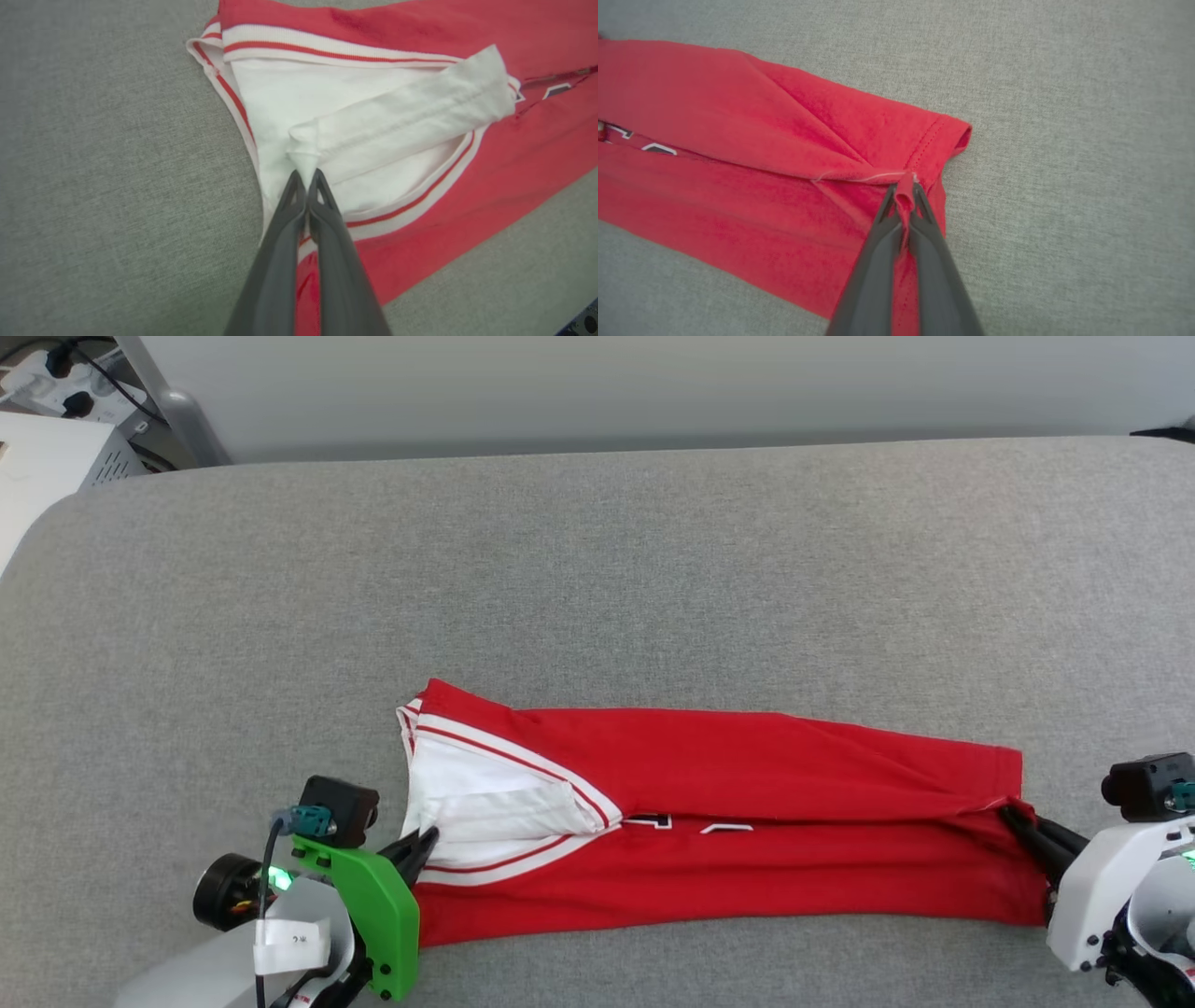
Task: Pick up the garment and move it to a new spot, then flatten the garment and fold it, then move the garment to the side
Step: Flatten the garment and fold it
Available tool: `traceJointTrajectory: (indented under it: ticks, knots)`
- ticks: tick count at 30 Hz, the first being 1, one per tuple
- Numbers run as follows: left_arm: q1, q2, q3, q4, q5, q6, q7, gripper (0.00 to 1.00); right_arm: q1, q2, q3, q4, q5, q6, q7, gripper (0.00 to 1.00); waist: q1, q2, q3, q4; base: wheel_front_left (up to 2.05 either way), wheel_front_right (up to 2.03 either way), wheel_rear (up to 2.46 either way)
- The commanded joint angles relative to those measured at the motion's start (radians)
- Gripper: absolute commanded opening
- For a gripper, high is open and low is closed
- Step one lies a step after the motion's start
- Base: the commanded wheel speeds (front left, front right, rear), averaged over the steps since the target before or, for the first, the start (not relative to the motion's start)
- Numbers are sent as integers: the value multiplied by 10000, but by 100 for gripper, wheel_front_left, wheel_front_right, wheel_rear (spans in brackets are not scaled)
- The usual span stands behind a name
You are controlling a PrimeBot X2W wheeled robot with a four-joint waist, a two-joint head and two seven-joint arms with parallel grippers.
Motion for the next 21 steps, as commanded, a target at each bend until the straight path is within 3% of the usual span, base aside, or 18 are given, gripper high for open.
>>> traceJointTrajectory:
  ticks: [1,8,9,10,11,18,21]
  knots:
    - [196,-110,42,150,-111,-69,-98,0,171,183,-77,28,80,-6,83,0,1,0,128,-14,0,0,0]
    - [231,-490,124,929,-132,-247,-478,0,284,493,-168,149,6,-6,236,0,1,0,182,-4,0,0,0]
    - [231,-519,176,1017,-103,-198,-626,8,291,507,-221,110,16,-6,223,14,1,0,105,-11,0,0,0]
    - [222,-529,212,1068,-22,-123,-771,100,302,497,-266,68,5,-6,210,56,1,0,33,-15,0,0,0]
    - [231,-543,311,1100,65,3,-980,100,329,463,-318,-10,-32,-6,196,100,1,0,-73,-20,0,0,0]
    - [719,-525,1390,423,894,1081,-1509,100,816,208,-1106,-1114,204,-6,256,100,1,0,-587,20,0,0,0]
    - [1173,-545,2682,-239,1685,1643,-1518,100,1030,38,-1737,-1630,265,-6,354,100,1,0,-672,62,0,0,0]
